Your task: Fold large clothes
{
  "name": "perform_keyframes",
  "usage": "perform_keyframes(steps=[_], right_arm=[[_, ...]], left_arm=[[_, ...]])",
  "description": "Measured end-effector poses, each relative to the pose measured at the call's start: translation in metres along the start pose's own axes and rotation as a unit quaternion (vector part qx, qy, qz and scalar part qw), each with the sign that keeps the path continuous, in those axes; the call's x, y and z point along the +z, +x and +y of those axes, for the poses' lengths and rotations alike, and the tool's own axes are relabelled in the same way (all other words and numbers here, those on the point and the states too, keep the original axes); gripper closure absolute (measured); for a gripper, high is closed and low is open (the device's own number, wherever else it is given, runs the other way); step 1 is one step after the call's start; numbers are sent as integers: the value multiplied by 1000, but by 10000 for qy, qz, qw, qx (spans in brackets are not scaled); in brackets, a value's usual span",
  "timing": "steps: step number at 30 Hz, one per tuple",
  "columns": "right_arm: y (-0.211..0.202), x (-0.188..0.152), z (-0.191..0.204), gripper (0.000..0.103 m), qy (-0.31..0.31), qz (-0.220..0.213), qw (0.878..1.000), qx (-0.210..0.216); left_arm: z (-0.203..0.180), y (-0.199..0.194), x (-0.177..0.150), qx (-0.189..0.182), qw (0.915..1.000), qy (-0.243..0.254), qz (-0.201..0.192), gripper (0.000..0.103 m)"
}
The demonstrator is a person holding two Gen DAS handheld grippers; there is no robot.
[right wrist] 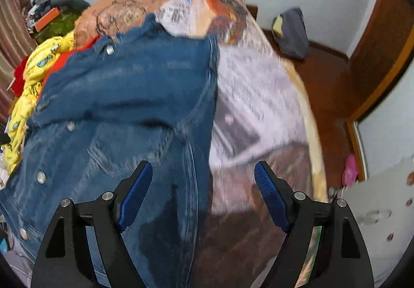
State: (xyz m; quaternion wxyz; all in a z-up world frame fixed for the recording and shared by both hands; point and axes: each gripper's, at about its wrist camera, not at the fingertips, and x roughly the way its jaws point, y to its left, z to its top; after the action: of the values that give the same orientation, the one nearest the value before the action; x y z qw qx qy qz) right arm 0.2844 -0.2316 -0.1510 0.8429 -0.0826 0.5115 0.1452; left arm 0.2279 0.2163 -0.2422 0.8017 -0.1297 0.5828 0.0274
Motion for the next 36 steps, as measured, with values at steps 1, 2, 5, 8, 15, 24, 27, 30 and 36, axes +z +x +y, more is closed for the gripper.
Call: perform_keyframes(steps=[1, 2, 5, 8, 15, 24, 27, 30, 36], right_arm=[[4, -4, -2, 25, 34, 83, 10000, 15], [8, -8, -3, 25, 59, 156, 9999, 24], [17, -18, -5, 25, 89, 298, 9994, 150], [25, -24, -6, 25, 158, 438, 9982, 389], [23, -26, 3, 69, 110, 310, 9946, 988], [-4, 3, 19, 94, -163, -296, 9944, 999], [-24, 24, 16, 94, -148, -676, 9921, 1051], [-26, 37, 15, 94, -161, -892, 9916, 925], [19, 44, 14, 93, -70, -644, 9968, 460]], left_arm=[[0, 11, -5, -99, 9998, -83, 134, 23], [-1, 20, -9, -188, 9994, -150, 248, 23], [-3, 40, -17, -287, 9983, -252, 443, 23], [-3, 47, -22, -453, 9973, -457, 365, 23], [-22, 42, -27, -1194, 9913, -397, 375, 43], [-40, -4, -8, -800, 9956, -36, -494, 91], [-41, -32, 11, -631, 9927, -32, -1024, 91], [-37, -42, 28, -451, 9901, -11, -1330, 91], [-22, 9, 44, 43, 9964, -136, -830, 88]])
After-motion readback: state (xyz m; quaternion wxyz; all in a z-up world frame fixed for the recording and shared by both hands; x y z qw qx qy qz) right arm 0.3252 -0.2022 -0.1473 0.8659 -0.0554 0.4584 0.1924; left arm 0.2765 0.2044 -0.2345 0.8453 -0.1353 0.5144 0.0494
